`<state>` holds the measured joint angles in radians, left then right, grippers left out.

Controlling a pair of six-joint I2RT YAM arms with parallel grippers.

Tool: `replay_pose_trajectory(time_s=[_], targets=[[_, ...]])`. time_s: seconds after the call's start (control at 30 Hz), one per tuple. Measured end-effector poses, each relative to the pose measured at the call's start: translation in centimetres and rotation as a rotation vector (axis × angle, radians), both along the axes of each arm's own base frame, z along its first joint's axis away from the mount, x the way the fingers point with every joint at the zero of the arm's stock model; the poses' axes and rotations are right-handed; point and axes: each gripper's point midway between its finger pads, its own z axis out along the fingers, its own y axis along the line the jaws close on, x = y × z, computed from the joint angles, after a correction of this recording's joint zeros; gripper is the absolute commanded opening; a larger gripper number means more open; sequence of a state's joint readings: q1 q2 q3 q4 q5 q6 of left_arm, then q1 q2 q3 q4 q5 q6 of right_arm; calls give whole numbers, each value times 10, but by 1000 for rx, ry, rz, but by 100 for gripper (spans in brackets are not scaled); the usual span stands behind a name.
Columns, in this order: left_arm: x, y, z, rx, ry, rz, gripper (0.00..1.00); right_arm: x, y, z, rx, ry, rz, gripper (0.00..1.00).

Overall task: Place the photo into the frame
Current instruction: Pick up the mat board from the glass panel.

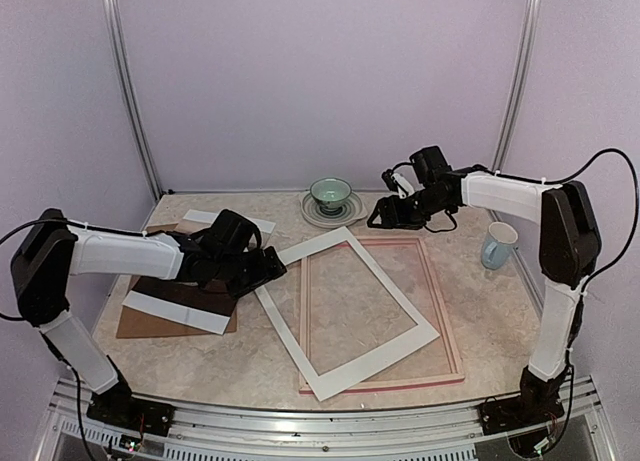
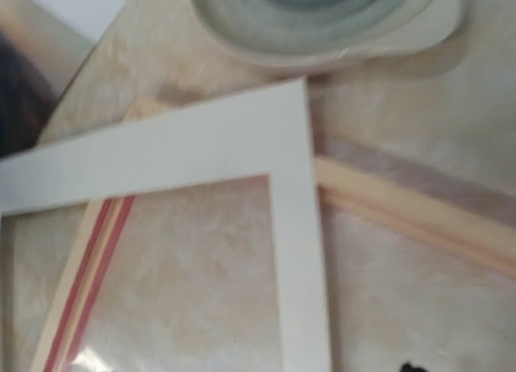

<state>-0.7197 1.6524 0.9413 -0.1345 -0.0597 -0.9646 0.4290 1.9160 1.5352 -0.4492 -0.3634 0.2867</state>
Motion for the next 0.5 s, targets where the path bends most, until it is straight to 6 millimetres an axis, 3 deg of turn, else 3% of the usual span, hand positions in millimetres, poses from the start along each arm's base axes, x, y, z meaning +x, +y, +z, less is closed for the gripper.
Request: replay_pose_trajectory(time_s=[0.2, 0.5], targets=[[-5, 5, 10, -7, -3, 4, 92, -7, 14, -33, 15, 98, 90, 73], [-13, 10, -16, 26, 58, 14, 88, -16, 20, -63, 48, 186, 152, 66]])
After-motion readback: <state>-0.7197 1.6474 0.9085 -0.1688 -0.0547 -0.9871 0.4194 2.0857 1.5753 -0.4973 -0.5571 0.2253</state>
